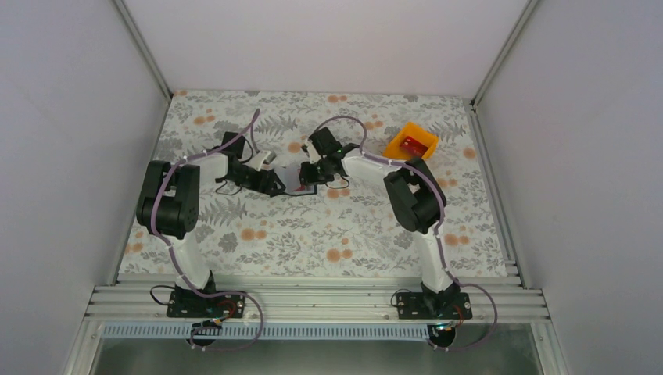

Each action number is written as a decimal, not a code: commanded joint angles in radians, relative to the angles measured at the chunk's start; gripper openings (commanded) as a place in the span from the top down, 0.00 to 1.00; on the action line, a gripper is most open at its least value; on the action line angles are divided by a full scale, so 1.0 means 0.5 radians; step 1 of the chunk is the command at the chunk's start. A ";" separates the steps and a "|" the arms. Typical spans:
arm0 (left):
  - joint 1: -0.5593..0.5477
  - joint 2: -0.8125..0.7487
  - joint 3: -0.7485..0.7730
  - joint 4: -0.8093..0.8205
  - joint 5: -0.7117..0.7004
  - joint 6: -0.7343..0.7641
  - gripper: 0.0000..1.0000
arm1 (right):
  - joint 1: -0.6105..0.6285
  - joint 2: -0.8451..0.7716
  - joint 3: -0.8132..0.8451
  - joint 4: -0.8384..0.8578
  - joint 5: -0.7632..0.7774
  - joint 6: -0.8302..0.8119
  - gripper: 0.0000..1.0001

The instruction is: Take the credit cards out of the card holder

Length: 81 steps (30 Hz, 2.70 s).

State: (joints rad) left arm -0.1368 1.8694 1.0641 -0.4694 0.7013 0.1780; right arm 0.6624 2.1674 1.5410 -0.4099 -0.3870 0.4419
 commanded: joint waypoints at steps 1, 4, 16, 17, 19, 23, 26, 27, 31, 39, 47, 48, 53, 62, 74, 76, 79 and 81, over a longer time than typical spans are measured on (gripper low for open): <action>-0.014 0.060 -0.004 -0.021 0.036 0.037 0.24 | 0.113 0.088 0.175 -0.076 0.330 -0.019 0.72; -0.015 0.069 -0.006 -0.025 0.033 0.038 0.22 | 0.153 0.108 0.226 -0.157 0.481 -0.033 0.67; 0.033 0.039 -0.016 -0.043 0.218 0.064 0.00 | 0.277 0.202 0.451 -0.253 0.758 -0.071 0.34; 0.059 0.036 -0.011 -0.057 0.230 0.061 0.00 | 0.280 0.219 0.477 -0.258 0.746 -0.071 0.33; 0.138 0.020 -0.003 -0.077 0.233 0.060 0.00 | 0.297 0.222 0.506 -0.263 0.763 -0.076 0.31; 0.244 -0.043 0.006 -0.119 0.113 0.099 0.00 | 0.335 0.217 0.524 -0.272 0.874 -0.119 0.30; 0.252 -0.078 0.032 -0.146 0.098 0.128 0.00 | 0.360 0.258 0.536 -0.296 0.974 -0.142 0.28; 0.259 -0.083 0.040 -0.144 0.099 0.122 0.00 | 0.369 0.268 0.535 -0.298 0.994 -0.152 0.26; 0.267 -0.036 0.048 -0.071 -0.035 0.037 0.00 | 0.408 0.301 0.562 -0.329 1.085 -0.186 0.25; 0.132 0.033 -0.011 0.069 -0.515 0.034 0.04 | 0.406 0.108 0.681 -0.430 0.861 -0.288 0.23; 0.096 0.063 -0.043 0.154 -0.770 0.072 0.04 | 0.130 0.012 0.683 -0.515 0.385 -0.240 0.22; 0.096 0.069 -0.041 0.151 -0.769 0.074 0.04 | 0.091 0.022 0.682 -0.495 0.302 -0.237 0.23; 0.093 0.086 -0.047 0.144 -0.758 0.078 0.06 | -0.141 0.212 0.773 -0.462 -0.187 -0.227 0.26; 0.098 0.130 -0.028 0.067 -0.401 0.063 0.10 | -0.265 0.506 0.883 -0.549 -0.380 -0.300 0.28; 0.102 0.162 0.095 -0.038 0.043 0.050 0.20 | -0.154 0.456 0.570 -0.284 -0.708 -0.197 0.36; 0.102 0.172 0.095 -0.042 0.091 0.054 0.24 | -0.141 0.446 0.550 -0.254 -0.712 -0.172 0.37; 0.102 0.182 0.102 -0.051 0.160 0.056 0.33 | -0.137 0.413 0.505 -0.204 -0.690 -0.128 0.40; 0.102 0.188 0.112 -0.061 0.178 0.063 0.42 | -0.132 0.397 0.484 -0.185 -0.688 -0.107 0.40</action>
State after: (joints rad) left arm -0.0761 1.9255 1.1206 -0.4362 0.7174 0.2066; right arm 0.5705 2.3875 1.8263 -0.5026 -0.7300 0.3454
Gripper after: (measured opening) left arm 0.644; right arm 0.600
